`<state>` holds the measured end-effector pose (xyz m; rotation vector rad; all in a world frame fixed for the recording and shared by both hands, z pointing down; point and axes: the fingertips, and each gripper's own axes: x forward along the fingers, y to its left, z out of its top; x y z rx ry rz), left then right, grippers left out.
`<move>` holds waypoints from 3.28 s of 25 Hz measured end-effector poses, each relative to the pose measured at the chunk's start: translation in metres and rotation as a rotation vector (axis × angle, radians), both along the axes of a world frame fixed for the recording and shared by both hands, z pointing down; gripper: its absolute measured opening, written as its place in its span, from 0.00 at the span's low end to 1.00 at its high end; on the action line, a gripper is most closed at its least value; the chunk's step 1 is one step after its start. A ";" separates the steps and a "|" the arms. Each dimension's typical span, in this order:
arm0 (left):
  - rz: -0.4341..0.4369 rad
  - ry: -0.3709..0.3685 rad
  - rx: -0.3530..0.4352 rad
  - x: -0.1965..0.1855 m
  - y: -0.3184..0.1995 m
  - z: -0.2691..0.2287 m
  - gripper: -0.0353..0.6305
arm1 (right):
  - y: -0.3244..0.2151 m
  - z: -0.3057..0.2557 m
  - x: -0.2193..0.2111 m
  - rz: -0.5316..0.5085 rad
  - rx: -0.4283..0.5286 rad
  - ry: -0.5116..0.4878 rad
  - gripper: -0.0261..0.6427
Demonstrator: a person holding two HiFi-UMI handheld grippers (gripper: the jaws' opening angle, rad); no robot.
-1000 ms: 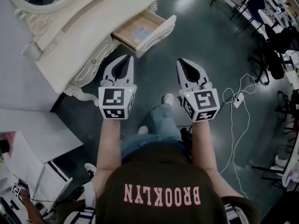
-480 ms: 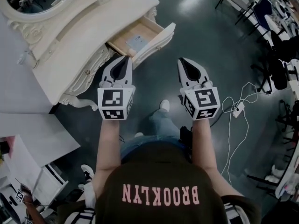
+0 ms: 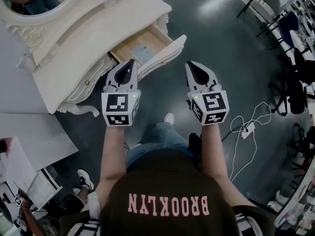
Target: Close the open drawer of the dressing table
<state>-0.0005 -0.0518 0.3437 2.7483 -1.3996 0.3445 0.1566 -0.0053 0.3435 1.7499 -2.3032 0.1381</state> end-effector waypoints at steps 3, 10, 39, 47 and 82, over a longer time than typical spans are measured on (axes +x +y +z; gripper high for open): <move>-0.038 -0.007 -0.015 0.013 -0.015 0.003 0.07 | -0.019 0.008 0.016 -0.042 -0.025 0.003 0.03; -0.124 -0.017 -0.040 0.033 -0.039 0.016 0.07 | -0.063 0.027 0.044 -0.126 -0.067 0.013 0.03; -0.245 -0.046 -0.212 0.011 -0.083 0.096 0.07 | -0.128 0.167 0.040 -0.159 -0.344 0.023 0.31; -0.240 -0.046 -0.239 0.009 -0.096 0.111 0.07 | -0.136 0.216 0.034 -0.158 -0.440 0.041 0.40; -0.301 -0.030 -0.302 -0.040 -0.165 0.135 0.07 | -0.183 0.299 0.014 -0.101 -0.660 0.143 0.42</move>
